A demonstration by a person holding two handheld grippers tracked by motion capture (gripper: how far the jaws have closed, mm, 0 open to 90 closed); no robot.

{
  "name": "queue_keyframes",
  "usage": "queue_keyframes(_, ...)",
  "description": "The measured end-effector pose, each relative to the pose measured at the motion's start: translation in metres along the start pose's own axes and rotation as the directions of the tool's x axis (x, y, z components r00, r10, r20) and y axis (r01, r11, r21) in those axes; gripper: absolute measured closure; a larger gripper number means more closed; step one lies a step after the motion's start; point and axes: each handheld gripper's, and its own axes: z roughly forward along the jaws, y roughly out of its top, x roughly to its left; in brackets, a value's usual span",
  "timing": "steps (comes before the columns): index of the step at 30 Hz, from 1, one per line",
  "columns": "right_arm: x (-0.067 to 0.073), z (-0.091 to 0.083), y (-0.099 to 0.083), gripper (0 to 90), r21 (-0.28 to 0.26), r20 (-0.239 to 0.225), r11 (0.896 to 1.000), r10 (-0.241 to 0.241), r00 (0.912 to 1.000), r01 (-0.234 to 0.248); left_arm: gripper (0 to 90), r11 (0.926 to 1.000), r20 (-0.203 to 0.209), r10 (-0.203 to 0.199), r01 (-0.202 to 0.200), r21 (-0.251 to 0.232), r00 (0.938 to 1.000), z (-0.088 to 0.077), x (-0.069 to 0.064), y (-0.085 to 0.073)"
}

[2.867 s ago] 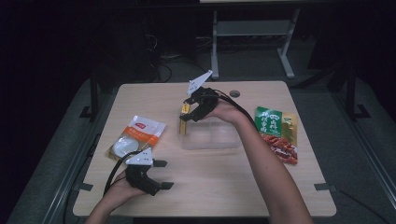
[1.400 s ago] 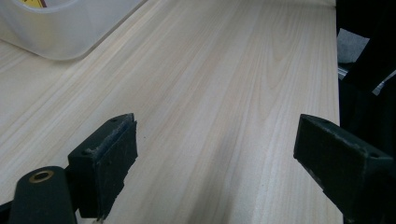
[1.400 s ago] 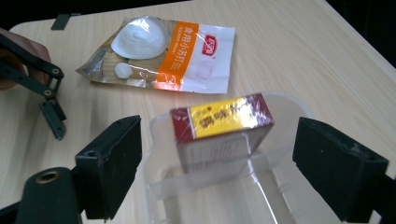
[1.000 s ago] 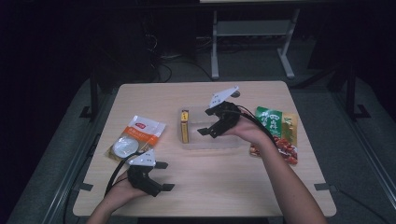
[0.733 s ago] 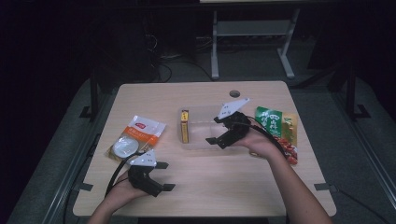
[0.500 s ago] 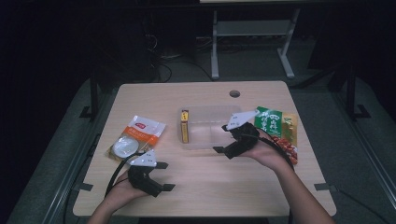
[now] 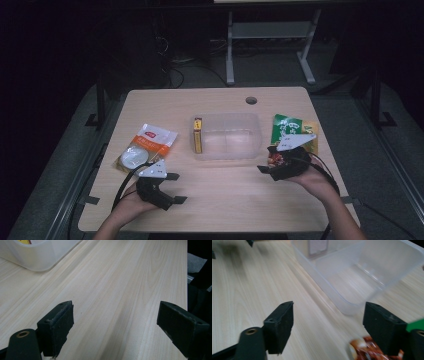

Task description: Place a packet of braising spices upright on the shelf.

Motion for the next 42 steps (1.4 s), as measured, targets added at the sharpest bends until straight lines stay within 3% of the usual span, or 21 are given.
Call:
queue_keyframes(3, -0.016, -0.007, -0.009, 37.7, 0.009, 0.044, 1.0, 0.009, 0.999, -0.009, 13.6, 1.0, 0.002, 0.001, -0.001, 0.002, 1.0, 0.001, 0.0, 0.0)
queue_keyframes(8, -0.047, -0.012, -0.028, 62.0, 0.034, 0.113, 0.996, 0.077, 0.9906, -0.081, 13.7, 1.0, 0.006, -0.002, 0.002, 0.003, 1.0, 0.002, 0.0, 0.0)
queue_keyframes(13, -0.073, -0.011, -0.042, 84.6, 0.077, 0.189, 0.988, 0.117, 0.975, -0.134, 13.9, 1.0, 0.01, 0.002, -0.002, 0.007, 1.0, 0.003, 0.0, 0.001)
queue_keyframes(15, -0.08, -0.011, -0.048, 89.5, 0.093, 0.222, 0.985, 0.122, 0.9674, -0.146, 13.9, 0.9999, 0.012, 0.006, -0.006, 0.013, 0.9999, 0.003, 0.0, 0.001)
queue_keyframes(23, -0.096, 0.003, -0.066, 89.8, 0.193, 0.291, 0.965, 0.116, 0.9496, -0.177, 14.1, 0.9999, 0.013, 0.006, -0.007, 0.013, 0.9999, 0.003, 0.0, 0.0)
queue_keyframes(28, -0.099, 0.009, -0.069, 90.0, 0.224, 0.294, 0.951, 0.141, 0.9454, -0.212, 14.2, 0.9998, 0.015, 0.006, -0.006, 0.018, 0.9999, 0.005, 0.0, 0.0)
queue_keyframes(30, -0.099, 0.012, -0.067, 90.0, 0.258, 0.294, 0.946, 0.116, 0.9486, -0.196, 14.2, 0.9997, 0.015, 0.008, -0.008, 0.022, 0.9999, 0.005, 0.0, 0.0)
queue_keyframes(33, -0.101, 0.012, -0.068, 90.0, 0.259, 0.282, 0.941, 0.143, 0.9487, -0.219, 14.2, 0.9997, 0.017, 0.008, -0.008, 0.023, 0.9998, 0.006, -0.001, 0.0)
queue_keyframes(37, -0.097, 0.012, -0.066, 90.0, 0.287, 0.266, 0.941, 0.102, 0.9586, -0.18, 14.2, 0.9996, 0.017, 0.008, -0.008, 0.029, 0.9998, 0.006, -0.001, 0.0)
queue_keyframes(42, -0.095, 0.01, -0.068, 90.0, 0.279, 0.225, 0.945, 0.109, 0.9683, -0.171, 14.2, 0.9995, 0.019, 0.009, -0.01, 0.031, 0.9998, 0.007, 0.0, 0.0)
